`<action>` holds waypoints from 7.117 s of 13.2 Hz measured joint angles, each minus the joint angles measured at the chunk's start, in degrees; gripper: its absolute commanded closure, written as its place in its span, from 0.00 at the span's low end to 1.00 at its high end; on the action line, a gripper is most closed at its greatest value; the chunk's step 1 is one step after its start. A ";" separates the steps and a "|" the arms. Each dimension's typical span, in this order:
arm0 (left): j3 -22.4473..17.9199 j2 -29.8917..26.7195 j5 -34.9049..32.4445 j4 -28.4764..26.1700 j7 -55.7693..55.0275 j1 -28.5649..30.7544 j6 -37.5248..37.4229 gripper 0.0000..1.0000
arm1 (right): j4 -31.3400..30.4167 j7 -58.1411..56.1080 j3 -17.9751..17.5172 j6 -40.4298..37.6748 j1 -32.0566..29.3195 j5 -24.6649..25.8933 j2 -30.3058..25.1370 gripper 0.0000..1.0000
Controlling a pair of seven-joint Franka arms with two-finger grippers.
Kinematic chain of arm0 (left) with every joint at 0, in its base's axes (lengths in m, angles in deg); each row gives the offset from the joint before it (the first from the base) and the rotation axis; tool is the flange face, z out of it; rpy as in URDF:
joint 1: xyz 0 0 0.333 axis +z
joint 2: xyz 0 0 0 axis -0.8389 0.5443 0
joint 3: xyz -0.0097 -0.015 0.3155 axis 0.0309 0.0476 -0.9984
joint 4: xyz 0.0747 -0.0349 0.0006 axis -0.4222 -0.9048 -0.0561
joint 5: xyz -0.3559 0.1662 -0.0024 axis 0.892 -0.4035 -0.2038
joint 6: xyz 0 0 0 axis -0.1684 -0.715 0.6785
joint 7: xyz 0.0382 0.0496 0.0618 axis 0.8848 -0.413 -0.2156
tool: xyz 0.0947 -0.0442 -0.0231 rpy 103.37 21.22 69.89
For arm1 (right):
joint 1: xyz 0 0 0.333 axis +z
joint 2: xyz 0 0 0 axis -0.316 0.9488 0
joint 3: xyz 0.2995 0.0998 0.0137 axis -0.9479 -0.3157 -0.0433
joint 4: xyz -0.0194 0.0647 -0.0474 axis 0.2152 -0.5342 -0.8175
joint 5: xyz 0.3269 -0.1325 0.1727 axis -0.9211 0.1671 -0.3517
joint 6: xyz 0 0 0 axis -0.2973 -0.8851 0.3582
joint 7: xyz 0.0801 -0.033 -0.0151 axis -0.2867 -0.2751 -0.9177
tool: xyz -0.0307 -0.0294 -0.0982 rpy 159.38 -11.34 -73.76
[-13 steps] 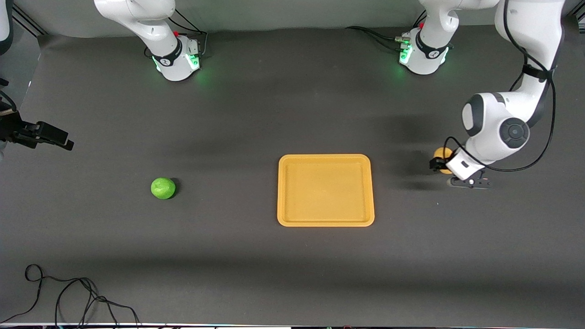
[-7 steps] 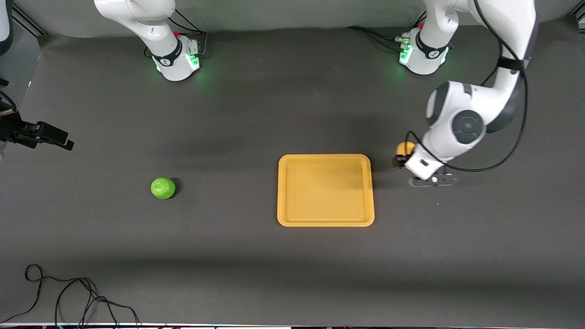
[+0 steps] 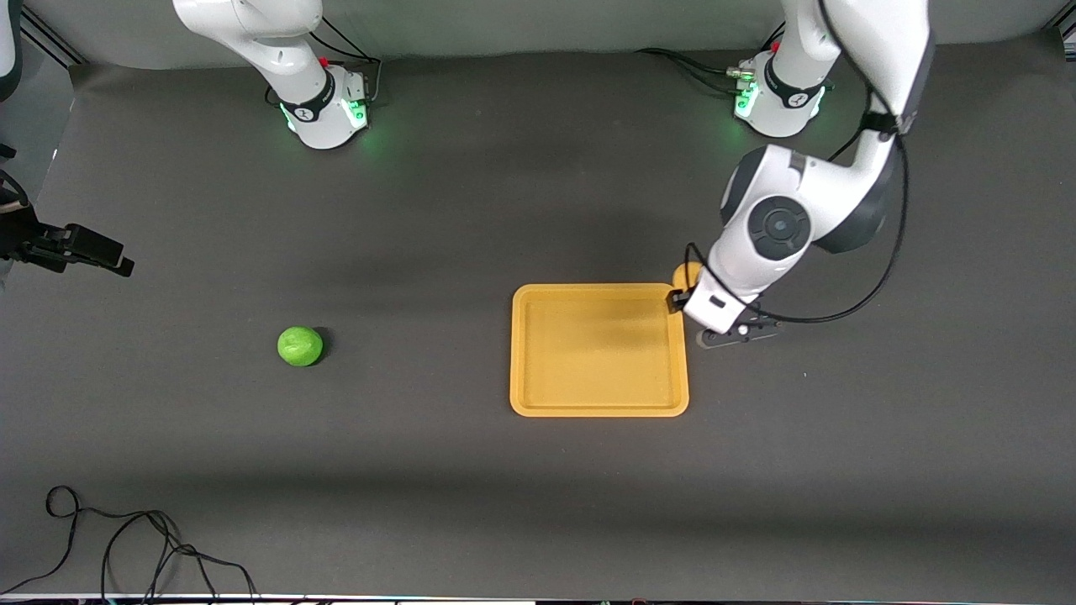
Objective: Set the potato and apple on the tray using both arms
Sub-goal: 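Carry the potato with the left gripper onto the tray, then release the potato and withdraw the left gripper while the right gripper reaches the apple, then lower the right gripper and grasp the green apple, then carry the apple with the right gripper onto the tray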
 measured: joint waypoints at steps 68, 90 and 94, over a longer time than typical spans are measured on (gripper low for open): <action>0.98 -13.96 -7.04 20.92 37.66 29.17 -39.14 0.04 | -35.09 -1.44 -0.04 57.02 7.73 -1.85 18.25 0.51; -2.79 -13.97 -7.06 20.85 38.05 23.72 -37.03 0.06 | 33.77 55.82 -0.61 21.46 47.25 -1.62 51.08 0.57; -3.04 -13.98 -7.06 20.85 39.30 24.32 -36.86 0.05 | 34.39 55.82 -0.23 27.99 47.45 -0.19 57.12 0.57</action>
